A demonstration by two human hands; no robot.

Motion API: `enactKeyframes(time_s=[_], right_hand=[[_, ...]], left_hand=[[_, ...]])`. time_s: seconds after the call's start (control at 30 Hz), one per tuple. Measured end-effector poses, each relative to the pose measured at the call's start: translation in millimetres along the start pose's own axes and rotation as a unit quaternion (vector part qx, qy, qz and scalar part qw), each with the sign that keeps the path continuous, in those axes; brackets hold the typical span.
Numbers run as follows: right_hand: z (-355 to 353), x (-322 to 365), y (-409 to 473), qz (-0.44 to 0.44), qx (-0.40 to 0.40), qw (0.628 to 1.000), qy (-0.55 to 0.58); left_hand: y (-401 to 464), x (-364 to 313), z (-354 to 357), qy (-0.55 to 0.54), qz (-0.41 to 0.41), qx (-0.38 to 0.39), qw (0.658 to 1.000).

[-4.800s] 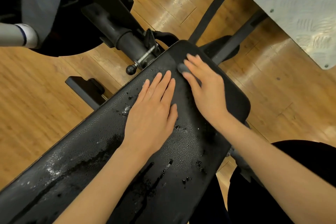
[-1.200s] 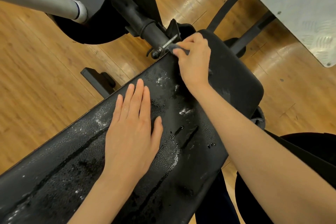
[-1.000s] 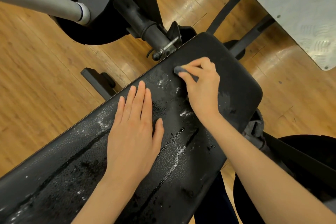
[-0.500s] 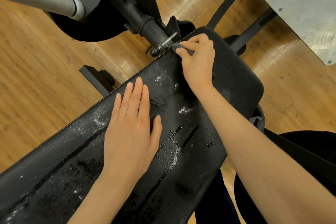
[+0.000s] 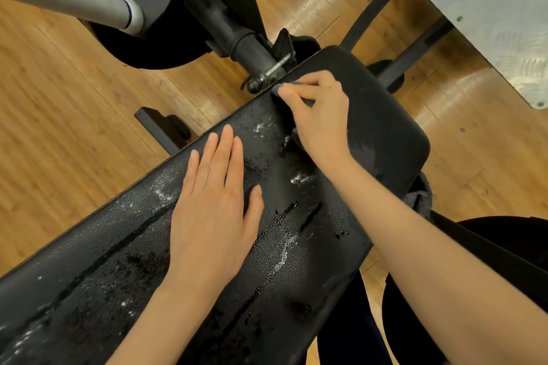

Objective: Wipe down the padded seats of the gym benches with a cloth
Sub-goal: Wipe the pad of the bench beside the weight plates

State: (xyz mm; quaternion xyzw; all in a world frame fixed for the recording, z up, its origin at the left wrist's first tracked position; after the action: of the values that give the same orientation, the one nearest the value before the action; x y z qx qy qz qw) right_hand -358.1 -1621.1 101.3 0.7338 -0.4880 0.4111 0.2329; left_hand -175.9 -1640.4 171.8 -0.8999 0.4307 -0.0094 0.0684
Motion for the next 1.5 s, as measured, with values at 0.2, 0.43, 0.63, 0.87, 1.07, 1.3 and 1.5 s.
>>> enactKeyframes(time_s=[0.2, 0.43, 0.63, 0.87, 1.07, 1.3, 1.5], right_hand=[[-13, -7, 3, -0.021, 0.043, 0.999, -0.002], [-7, 3, 1, -0.012, -0.029, 0.998, -0.045], [0, -5, 16, -0.039, -0.024, 0.997, -0.062], [-17, -1, -16, -0.074, 0.016, 0.997, -0.031], [-15, -18, 19, 0.021, -0.101, 0.995, -0.014], [-40, -29, -14, -0.072, -0.016, 0.997, -0.03], [-43, -21, -34, 0.001, -0.073, 0.997, 0.0]], left_hand=[[0, 1, 0, -0.007, -0.002, 0.001, 1.0], [1, -1, -2, -0.012, -0.006, 0.001, 1.0], [1, -1, -2, -0.014, -0.007, -0.002, 1.0], [0, 0, 0, -0.014, -0.008, -0.001, 1.0], [-1, 1, 0, -0.023, -0.007, -0.005, 1.0], [-1, 1, 0, -0.028, 0.0, -0.017, 0.999], [-1, 0, 1, -0.026, 0.006, -0.023, 0.999]])
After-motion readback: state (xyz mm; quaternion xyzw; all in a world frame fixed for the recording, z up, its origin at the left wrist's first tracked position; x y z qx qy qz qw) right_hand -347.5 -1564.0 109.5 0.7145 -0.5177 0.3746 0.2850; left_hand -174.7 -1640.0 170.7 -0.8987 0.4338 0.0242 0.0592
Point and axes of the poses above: each hand's wrist, its own y-axis towards the middle knuckle, its own z-axis out of the palm, x = y × z, the point moved 5 cm from there along y, towards the middle knuckle, and after that the axes turned 14 degrees about -x, right-handed, at the moved point
